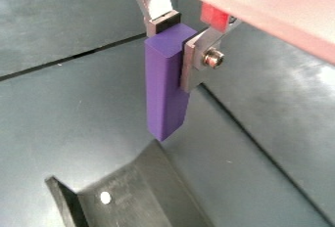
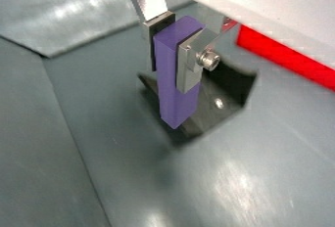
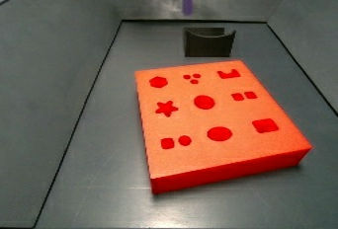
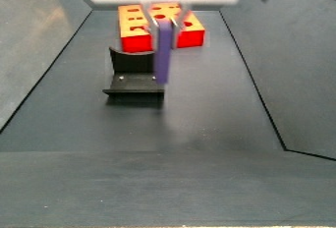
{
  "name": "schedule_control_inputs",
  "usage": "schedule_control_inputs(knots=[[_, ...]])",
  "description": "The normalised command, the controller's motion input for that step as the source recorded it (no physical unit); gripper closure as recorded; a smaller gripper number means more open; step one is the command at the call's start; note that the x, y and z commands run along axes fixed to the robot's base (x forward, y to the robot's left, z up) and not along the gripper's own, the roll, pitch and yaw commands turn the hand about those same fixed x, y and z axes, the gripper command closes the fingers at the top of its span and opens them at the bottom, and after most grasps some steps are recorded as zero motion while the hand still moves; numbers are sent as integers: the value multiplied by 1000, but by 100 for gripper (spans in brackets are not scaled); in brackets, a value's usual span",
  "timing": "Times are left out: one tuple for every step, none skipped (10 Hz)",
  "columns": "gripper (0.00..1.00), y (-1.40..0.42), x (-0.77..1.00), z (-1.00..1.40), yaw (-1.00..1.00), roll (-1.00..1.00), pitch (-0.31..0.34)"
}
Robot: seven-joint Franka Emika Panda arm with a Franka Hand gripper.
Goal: Pick up the rectangle object. Move up. Move to above the board. Insert the rectangle object.
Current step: Move to above the board.
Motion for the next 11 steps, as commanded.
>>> schedule_control_inputs(knots=[[100, 50, 453, 1000, 55, -140, 57], [100, 49, 419, 1000, 38, -126, 75], [100, 48, 389, 1000, 31, -114, 78], [100, 47, 358, 1000, 28, -102, 81], [100, 47, 340, 1000, 28, -98, 85], [100, 44, 290, 989, 27, -92, 90], [100, 34, 205, 807, 27, -88, 88], [100, 23, 125, 629, 26, -85, 90], [100, 17, 72, 460, 27, -77, 76], [100, 13, 39, 233, 26, -64, 73], [100, -1000, -350, 103, -1000, -18, 479]])
